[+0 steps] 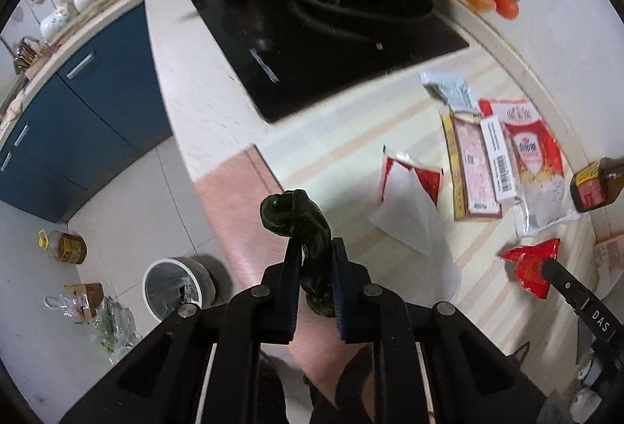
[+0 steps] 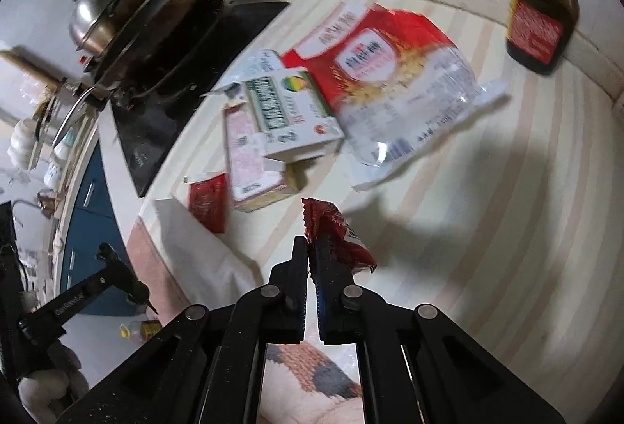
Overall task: Collect trash
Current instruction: 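Carry both items over the trash bin and open both tools to drop them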
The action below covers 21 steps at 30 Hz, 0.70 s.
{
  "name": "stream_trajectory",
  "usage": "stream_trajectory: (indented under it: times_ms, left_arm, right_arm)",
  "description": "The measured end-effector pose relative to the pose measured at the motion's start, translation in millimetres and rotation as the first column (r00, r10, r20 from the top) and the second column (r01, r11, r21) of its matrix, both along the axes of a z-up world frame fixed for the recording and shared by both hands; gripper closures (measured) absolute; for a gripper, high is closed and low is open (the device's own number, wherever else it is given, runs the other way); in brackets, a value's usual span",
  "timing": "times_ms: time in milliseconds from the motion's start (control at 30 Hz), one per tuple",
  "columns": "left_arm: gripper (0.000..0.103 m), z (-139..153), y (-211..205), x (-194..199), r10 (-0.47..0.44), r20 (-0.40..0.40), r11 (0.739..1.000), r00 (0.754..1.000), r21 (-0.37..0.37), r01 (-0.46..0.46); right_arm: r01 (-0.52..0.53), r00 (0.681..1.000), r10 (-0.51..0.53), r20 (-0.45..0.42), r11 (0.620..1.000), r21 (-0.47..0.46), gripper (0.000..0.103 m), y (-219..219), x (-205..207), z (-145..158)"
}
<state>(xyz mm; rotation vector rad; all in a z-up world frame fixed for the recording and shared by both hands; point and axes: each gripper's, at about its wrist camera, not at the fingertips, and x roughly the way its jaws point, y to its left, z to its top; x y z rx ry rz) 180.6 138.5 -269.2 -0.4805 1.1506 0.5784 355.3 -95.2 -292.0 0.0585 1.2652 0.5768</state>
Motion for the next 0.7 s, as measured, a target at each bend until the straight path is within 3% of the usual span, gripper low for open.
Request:
stream_trajectory:
  times_ms: [233,433,600,700]
  left_arm:
    - [0.092,33,20,-45,0.027,0.077,0.999,0.997,0.042,-0.030]
    - [0.092,43,56,-112,0.082,0.085,0.993,0.993,0.083,-0.089]
    - [0.092,19,111,-196,0.218,0.049,0.973,0.975,0.065,-0.221]
    - [0.092,-14,146,-246,0.305,0.011,0.952,0.952,0.030,-0.305]
  right_arm:
    - [-0.116,0.985,0.111,0.135,0.993,0.029,0.101,36,-33,53]
    - [-0.236,0.962,0.218,0.164,0.966,0.101,0.101,90,-92,91]
    - [-0.372,0.927,0.362,0.096,0.919,0.131,0.101,161,-157,70]
    - [-0.468,0.884,0.467,0.038,0.875,0.122,0.101,216,-209,31]
